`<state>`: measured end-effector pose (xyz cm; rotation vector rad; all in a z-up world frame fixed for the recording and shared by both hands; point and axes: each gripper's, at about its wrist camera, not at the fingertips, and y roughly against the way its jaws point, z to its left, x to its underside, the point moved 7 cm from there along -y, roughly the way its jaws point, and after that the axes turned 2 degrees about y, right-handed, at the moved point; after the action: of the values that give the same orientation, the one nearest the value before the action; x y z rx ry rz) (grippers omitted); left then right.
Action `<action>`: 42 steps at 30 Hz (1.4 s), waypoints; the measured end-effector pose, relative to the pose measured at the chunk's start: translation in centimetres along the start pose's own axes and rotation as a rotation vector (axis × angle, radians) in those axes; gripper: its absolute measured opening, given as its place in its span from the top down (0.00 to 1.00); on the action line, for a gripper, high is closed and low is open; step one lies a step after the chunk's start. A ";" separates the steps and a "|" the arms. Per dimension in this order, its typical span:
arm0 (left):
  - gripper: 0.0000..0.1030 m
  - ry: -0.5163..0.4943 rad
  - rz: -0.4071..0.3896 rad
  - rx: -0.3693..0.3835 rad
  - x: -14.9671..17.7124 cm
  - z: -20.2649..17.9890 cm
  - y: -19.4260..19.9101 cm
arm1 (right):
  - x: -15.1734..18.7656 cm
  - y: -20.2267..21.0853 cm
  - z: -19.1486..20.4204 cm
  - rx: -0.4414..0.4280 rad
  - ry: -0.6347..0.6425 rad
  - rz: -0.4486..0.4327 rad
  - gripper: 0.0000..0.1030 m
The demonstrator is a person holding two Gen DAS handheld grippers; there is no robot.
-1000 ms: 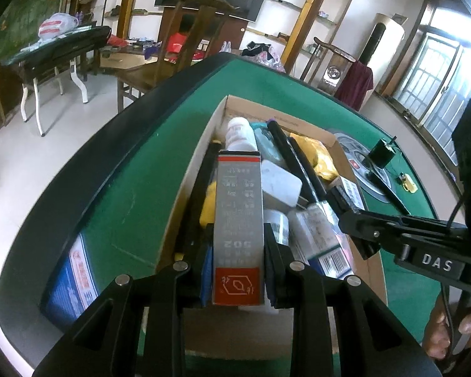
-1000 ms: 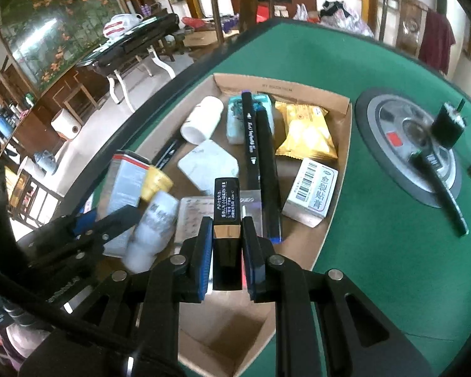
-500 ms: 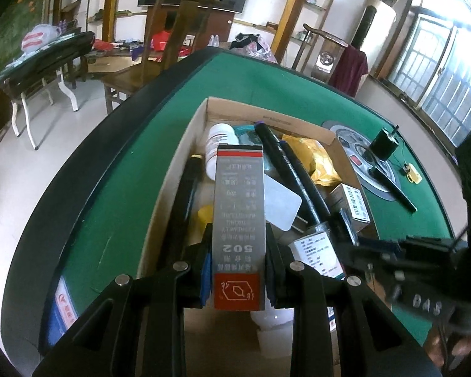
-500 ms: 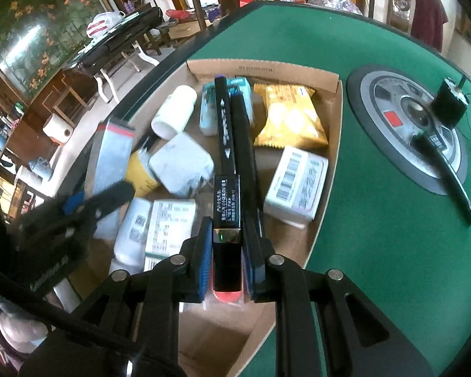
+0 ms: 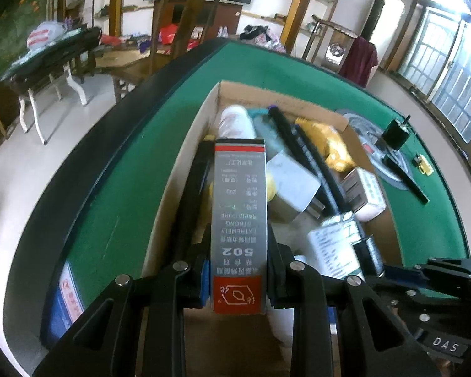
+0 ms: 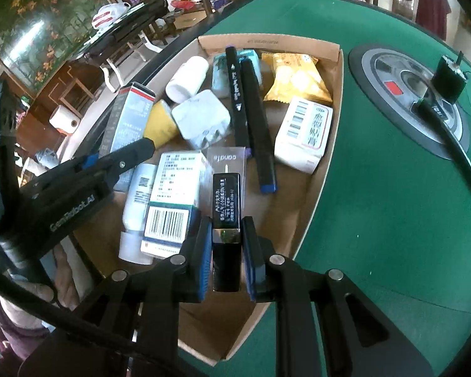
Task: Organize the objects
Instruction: 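Carry the glue box and lipstick tube over the cardboard tray and lower them, then open both tools to release the items into the tray and withdraw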
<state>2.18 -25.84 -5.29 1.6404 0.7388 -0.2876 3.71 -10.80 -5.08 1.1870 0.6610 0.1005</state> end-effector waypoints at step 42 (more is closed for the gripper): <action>0.03 -0.045 -0.503 -0.355 1.7 -4.3 12.2 | 0.2 4.8 -1.2 0.134 0.058 -0.245 0.62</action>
<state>9.94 -21.78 4.35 1.0952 1.0970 -0.5160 4.55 -7.82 -1.18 1.2252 0.8698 -0.1179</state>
